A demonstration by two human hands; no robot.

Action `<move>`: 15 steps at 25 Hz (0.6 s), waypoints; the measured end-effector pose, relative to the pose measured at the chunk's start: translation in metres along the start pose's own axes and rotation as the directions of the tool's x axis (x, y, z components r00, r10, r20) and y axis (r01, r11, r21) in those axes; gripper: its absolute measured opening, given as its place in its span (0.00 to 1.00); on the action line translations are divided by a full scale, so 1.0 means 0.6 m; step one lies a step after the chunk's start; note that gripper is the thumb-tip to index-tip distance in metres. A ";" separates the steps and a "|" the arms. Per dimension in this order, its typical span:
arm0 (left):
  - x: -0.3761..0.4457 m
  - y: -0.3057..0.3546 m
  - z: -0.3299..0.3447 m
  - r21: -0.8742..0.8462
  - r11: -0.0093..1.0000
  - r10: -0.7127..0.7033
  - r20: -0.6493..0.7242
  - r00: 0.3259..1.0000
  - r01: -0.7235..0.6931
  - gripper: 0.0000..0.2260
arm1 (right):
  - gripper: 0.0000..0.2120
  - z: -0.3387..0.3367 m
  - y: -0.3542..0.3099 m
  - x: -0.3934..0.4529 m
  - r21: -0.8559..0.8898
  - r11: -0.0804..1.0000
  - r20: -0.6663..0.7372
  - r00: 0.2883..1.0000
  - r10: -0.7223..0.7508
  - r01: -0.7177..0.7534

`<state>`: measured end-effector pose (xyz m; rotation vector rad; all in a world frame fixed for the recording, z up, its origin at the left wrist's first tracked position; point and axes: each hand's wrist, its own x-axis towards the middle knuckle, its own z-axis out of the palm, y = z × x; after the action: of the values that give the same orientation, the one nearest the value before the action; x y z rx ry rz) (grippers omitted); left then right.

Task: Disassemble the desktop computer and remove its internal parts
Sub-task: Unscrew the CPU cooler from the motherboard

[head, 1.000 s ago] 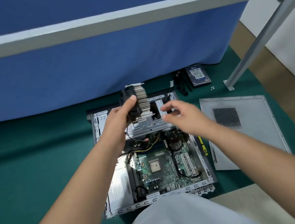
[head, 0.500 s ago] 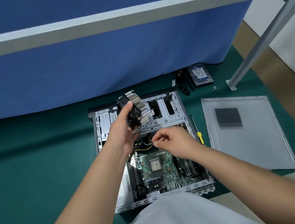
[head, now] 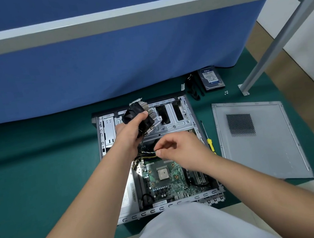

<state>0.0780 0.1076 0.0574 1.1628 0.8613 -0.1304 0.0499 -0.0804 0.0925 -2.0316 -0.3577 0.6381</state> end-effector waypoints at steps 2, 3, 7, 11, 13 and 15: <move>0.001 -0.001 0.006 0.001 1.000 -0.002 -0.008 1.000 0.002 0.46 | 0.04 0.002 -0.027 -0.006 0.059 0.996 0.028 0.998 -0.062 0.060; 0.000 -0.002 0.007 0.009 1.000 -0.011 -0.006 1.000 0.011 0.45 | 0.06 0.001 -0.039 -0.008 0.076 0.993 0.020 0.995 -0.096 0.094; -0.001 -0.010 0.003 0.071 0.997 0.011 0.079 0.997 -0.017 0.42 | 0.05 -0.034 -0.066 0.003 0.036 0.986 -0.102 0.982 -0.160 0.165; 0.000 -0.011 -0.002 0.079 0.995 0.054 0.141 0.989 -0.065 0.37 | 0.04 -0.100 -0.064 0.025 0.045 0.989 -0.192 0.973 -0.127 0.138; -0.002 -0.011 -0.003 0.106 0.991 0.061 0.156 0.986 -0.078 0.39 | 0.04 -0.119 -0.059 0.034 0.034 0.992 -0.214 0.970 -0.112 0.122; -0.003 -0.012 -0.004 0.148 0.985 0.064 0.173 0.983 -0.091 0.43 | 0.05 -0.131 -0.053 0.044 0.015 0.994 -0.236 0.967 -0.099 0.106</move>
<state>0.0718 0.1063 0.0530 1.3099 0.6646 -0.2317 0.1167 -0.1068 0.1451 -2.0212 -0.3092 0.3321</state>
